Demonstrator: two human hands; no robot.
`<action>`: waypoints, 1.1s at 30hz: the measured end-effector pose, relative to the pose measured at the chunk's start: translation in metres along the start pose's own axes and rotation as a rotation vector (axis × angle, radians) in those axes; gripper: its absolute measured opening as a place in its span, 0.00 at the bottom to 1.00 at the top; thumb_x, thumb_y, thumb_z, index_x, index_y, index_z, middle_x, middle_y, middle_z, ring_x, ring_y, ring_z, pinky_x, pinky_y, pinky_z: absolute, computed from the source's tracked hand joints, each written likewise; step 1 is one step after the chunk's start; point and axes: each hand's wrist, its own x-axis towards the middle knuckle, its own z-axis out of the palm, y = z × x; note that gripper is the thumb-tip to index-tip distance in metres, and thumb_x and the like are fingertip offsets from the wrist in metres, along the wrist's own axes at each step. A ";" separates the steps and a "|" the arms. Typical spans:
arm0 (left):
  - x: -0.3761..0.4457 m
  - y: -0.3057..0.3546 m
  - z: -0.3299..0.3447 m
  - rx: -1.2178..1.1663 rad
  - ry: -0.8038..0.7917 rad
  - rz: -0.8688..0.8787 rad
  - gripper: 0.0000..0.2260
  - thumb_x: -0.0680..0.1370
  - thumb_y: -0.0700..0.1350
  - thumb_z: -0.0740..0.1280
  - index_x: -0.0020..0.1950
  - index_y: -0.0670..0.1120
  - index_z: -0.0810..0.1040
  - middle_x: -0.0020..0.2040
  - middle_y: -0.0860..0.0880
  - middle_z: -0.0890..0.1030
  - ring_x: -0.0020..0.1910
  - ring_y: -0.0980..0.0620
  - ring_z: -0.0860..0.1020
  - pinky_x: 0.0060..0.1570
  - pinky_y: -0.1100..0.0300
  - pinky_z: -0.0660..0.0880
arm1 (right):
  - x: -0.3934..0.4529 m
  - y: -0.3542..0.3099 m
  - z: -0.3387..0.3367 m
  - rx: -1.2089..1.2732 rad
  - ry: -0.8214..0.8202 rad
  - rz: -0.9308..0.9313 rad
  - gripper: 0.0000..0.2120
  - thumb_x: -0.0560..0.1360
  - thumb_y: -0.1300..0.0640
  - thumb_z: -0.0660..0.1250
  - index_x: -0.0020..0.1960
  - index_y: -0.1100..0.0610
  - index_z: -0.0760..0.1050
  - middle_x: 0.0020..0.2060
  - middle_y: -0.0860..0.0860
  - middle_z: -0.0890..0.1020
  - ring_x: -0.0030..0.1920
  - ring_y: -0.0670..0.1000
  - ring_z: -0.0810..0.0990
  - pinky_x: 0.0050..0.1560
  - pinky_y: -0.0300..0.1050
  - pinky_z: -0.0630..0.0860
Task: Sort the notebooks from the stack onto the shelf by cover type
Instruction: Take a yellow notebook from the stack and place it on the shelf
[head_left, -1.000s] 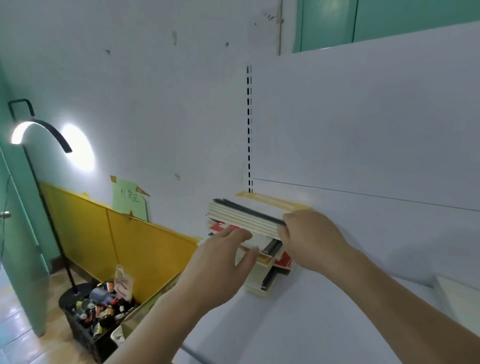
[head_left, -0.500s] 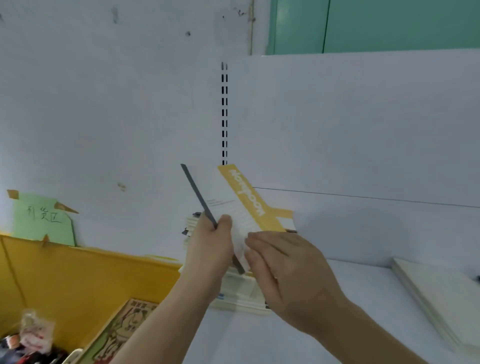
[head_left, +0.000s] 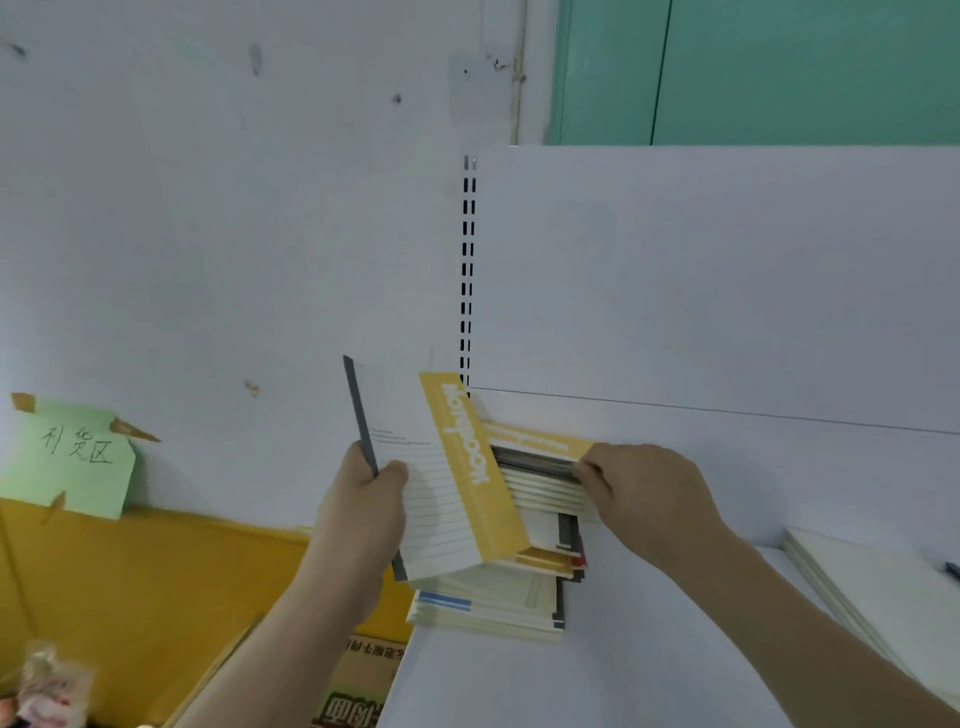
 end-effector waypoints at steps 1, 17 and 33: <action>0.000 0.002 0.001 -0.027 0.005 -0.002 0.09 0.85 0.44 0.57 0.53 0.57 0.73 0.55 0.50 0.81 0.53 0.46 0.79 0.54 0.43 0.79 | 0.000 0.001 -0.003 0.004 0.042 0.031 0.18 0.83 0.44 0.48 0.48 0.49 0.74 0.35 0.45 0.77 0.35 0.48 0.76 0.35 0.42 0.69; -0.026 -0.005 0.060 -0.161 -0.128 0.081 0.07 0.81 0.57 0.64 0.56 0.58 0.78 0.48 0.59 0.86 0.50 0.55 0.84 0.52 0.51 0.81 | -0.066 -0.089 0.007 0.311 0.492 -0.269 0.11 0.75 0.57 0.61 0.48 0.58 0.82 0.49 0.54 0.85 0.49 0.53 0.83 0.52 0.47 0.79; -0.002 -0.012 0.007 -0.091 0.122 0.055 0.02 0.81 0.51 0.68 0.52 0.57 0.78 0.48 0.52 0.85 0.49 0.44 0.83 0.48 0.39 0.82 | 0.011 0.002 0.018 0.301 -0.249 -0.052 0.15 0.83 0.48 0.52 0.54 0.53 0.75 0.53 0.44 0.78 0.57 0.53 0.76 0.53 0.44 0.71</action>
